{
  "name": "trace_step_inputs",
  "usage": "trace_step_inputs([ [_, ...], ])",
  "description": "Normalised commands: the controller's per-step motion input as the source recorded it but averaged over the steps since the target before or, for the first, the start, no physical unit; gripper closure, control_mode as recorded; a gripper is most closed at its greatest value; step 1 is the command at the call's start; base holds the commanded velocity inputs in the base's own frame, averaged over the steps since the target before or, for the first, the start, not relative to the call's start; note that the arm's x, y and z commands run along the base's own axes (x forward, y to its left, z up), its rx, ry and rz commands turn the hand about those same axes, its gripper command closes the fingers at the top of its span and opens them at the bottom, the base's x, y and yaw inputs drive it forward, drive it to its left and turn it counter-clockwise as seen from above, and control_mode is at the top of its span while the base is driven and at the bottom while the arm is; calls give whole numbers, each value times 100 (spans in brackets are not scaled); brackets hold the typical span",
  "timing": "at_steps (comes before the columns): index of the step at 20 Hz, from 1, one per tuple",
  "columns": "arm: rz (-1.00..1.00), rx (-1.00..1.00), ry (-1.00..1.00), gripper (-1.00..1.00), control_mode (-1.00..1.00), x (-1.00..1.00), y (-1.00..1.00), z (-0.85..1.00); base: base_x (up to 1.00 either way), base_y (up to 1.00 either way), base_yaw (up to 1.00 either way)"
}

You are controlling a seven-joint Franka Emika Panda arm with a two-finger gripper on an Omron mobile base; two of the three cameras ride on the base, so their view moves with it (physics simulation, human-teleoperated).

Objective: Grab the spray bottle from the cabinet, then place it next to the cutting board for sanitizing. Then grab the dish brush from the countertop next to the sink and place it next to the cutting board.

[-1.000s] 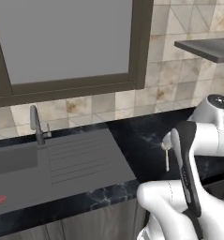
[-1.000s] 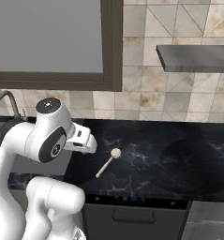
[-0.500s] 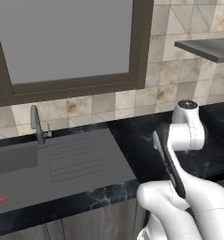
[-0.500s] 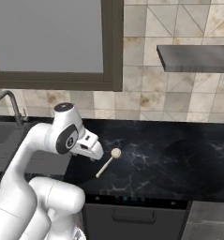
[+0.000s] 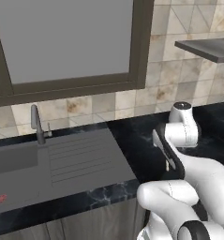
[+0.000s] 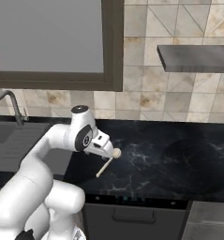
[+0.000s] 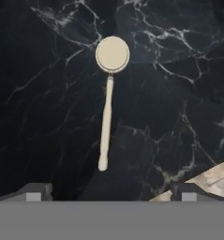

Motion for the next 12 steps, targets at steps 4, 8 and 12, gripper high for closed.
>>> trace_step_inputs([
  [4, 3, 0, 2, -100, -100, 41, -17, -34, 0, 0, 0],
  [8, 3, 1, 5, -100, -100, 33, -14, -33, 0, 0, 0],
  [12, 1, 0, 7, -100, -100, 32, -3, -32, 0, 0, 0],
])
